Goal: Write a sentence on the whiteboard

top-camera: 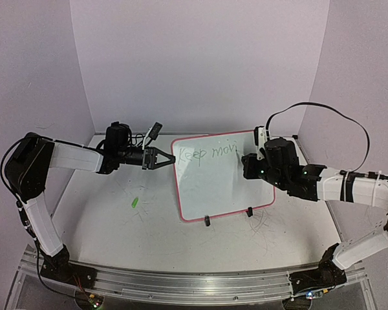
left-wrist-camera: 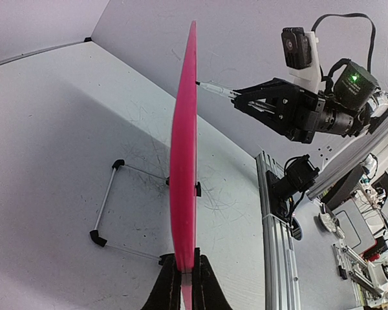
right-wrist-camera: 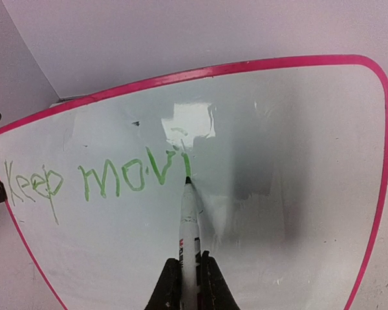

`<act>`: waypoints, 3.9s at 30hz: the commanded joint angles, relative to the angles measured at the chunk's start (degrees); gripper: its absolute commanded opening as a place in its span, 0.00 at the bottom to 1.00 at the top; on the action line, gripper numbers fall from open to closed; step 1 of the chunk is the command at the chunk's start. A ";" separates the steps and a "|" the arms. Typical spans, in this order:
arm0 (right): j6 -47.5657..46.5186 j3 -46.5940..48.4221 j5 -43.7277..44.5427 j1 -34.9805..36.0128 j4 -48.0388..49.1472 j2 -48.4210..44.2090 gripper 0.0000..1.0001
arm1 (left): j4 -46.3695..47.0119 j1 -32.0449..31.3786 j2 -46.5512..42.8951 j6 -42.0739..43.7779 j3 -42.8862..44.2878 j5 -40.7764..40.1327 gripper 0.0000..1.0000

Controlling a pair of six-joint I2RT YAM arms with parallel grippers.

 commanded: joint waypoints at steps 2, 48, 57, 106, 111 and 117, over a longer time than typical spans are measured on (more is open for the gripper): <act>-0.51 1.12 0.41 -0.03 -1.23 -0.90 0.00 | -0.87 0.17 -1.37 1.81 1.74 0.18 0.00; -1.08 1.38 3.02 -1.13 -1.66 -0.49 0.00 | -1.06 0.17 -1.15 1.96 2.03 0.20 0.00; 0.39 -0.57 1.84 -1.16 -2.09 -2.20 0.00 | -1.16 0.17 -1.16 1.99 2.02 0.24 0.00; -0.78 4.48 6.78 -1.22 1.75 2.16 0.00 | -1.31 0.16 -1.34 2.16 1.89 0.17 0.00; 0.01 3.18 7.45 -1.20 0.82 1.23 0.00 | -1.39 0.17 -1.34 2.16 1.93 0.19 0.00; 0.72 1.93 6.32 -1.22 -0.11 0.39 0.00 | -1.40 0.14 -1.32 2.16 2.00 0.17 0.00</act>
